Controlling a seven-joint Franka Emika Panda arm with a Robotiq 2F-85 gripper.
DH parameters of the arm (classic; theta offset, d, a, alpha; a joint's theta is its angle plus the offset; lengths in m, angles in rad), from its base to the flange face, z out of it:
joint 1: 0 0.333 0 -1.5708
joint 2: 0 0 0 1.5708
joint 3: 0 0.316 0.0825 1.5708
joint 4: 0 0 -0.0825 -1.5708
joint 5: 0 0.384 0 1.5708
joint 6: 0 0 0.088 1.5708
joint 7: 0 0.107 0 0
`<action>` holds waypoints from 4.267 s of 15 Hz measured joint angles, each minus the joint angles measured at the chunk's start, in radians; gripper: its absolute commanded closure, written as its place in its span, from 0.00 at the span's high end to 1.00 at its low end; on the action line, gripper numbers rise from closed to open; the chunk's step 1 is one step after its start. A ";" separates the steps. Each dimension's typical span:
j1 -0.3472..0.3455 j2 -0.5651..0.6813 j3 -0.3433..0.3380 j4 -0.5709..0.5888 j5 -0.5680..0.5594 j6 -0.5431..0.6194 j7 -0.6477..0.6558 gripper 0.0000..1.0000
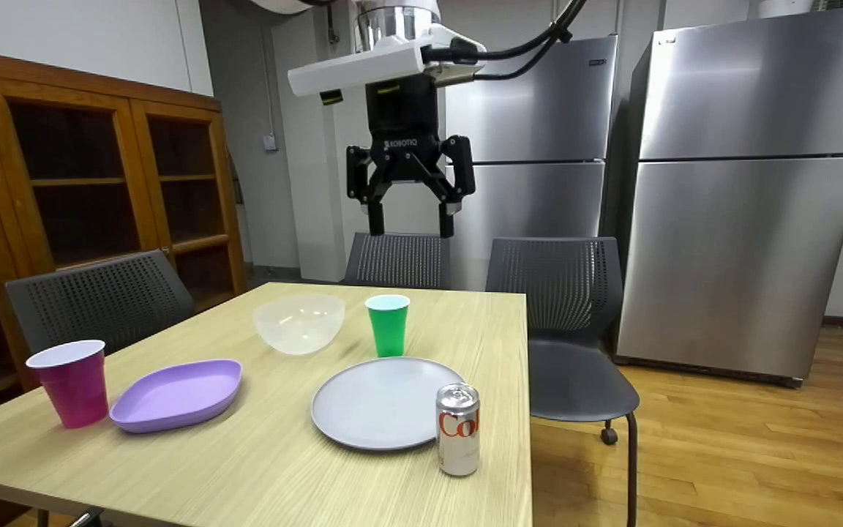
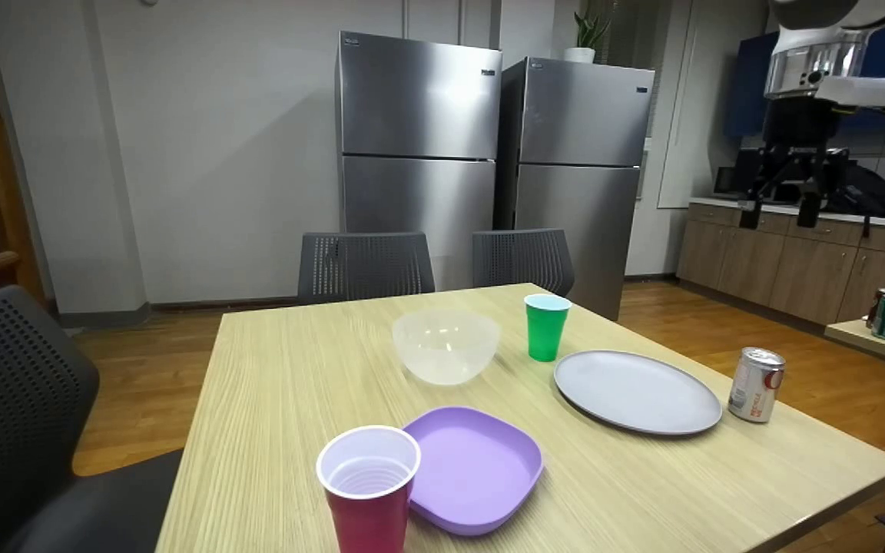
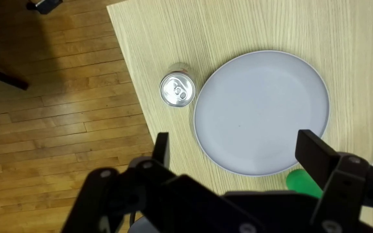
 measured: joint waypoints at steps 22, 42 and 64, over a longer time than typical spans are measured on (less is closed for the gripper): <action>-0.075 0.362 -0.048 -0.078 0.019 0.529 0.007 1.00; -0.075 0.467 -0.045 -0.078 0.019 0.542 0.007 1.00; -0.072 0.460 -0.044 -0.077 0.016 0.542 0.007 1.00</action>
